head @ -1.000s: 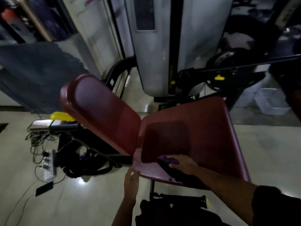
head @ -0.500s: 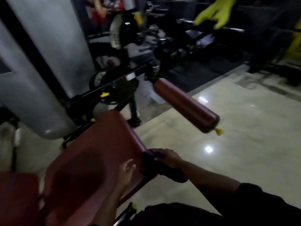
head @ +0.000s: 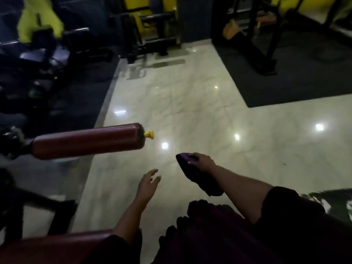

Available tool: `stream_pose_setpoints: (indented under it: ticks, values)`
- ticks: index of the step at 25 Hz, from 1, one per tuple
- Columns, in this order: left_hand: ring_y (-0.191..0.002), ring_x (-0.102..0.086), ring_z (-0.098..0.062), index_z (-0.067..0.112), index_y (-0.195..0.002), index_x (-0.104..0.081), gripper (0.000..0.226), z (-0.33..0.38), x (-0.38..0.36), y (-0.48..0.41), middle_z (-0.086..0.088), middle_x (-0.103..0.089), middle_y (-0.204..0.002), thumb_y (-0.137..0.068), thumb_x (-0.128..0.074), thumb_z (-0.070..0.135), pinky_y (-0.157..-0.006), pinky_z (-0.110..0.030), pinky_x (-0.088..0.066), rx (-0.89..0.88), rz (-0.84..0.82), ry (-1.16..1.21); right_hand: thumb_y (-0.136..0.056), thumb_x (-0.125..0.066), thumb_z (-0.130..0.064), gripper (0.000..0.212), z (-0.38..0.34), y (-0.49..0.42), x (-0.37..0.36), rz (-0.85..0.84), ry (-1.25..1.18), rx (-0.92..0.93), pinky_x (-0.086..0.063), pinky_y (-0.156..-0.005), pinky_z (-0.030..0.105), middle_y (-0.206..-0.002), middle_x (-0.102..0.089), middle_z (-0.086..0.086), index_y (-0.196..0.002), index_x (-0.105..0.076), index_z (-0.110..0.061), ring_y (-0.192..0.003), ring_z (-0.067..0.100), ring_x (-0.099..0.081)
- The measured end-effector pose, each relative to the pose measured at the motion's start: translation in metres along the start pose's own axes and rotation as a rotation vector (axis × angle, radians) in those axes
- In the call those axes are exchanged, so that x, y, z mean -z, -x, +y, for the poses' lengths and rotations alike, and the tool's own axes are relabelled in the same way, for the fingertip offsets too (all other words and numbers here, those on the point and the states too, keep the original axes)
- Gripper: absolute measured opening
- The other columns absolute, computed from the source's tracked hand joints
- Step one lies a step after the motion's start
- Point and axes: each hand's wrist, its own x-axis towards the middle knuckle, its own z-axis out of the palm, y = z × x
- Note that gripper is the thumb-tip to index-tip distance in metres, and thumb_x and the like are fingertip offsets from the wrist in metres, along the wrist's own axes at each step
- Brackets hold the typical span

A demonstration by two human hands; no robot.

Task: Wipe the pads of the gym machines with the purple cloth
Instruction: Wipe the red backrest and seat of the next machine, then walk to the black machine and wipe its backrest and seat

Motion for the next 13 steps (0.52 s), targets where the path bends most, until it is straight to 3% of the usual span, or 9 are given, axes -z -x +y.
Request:
stream_pose_setpoints:
  ticks: [6,13]
  values:
    - [-0.125,-0.045,-0.024,0.019,-0.131,-0.049,0.038,0.077,-0.046,-0.110,-0.007,-0.042,-0.141,-0.093,-0.050,0.023,-0.093,-0.026,-0.036,-0.122,-0.180,-0.149,-0.089,-0.057,-0.032,0.046,0.041,-0.065,0.037,0.120,-0.111,-0.166,-0.039,-0.093,0.030,-0.134,-0.052,0.008,-0.133,-0.045,-0.029,-0.120,0.027,-0.051]
    - [-0.124,-0.047,-0.026,0.017,-0.129,-0.050,0.038,0.150,-0.102,-0.266,-0.012,-0.045,-0.139,-0.092,-0.052,0.024,-0.096,-0.028,-0.036,-0.017,-0.302,-0.356,-0.090,-0.056,-0.034,0.046,0.091,-0.168,0.118,0.179,-0.207,-0.263,-0.041,-0.091,0.032,-0.129,-0.054,0.014,-0.133,-0.045,-0.026,-0.116,0.031,-0.053]
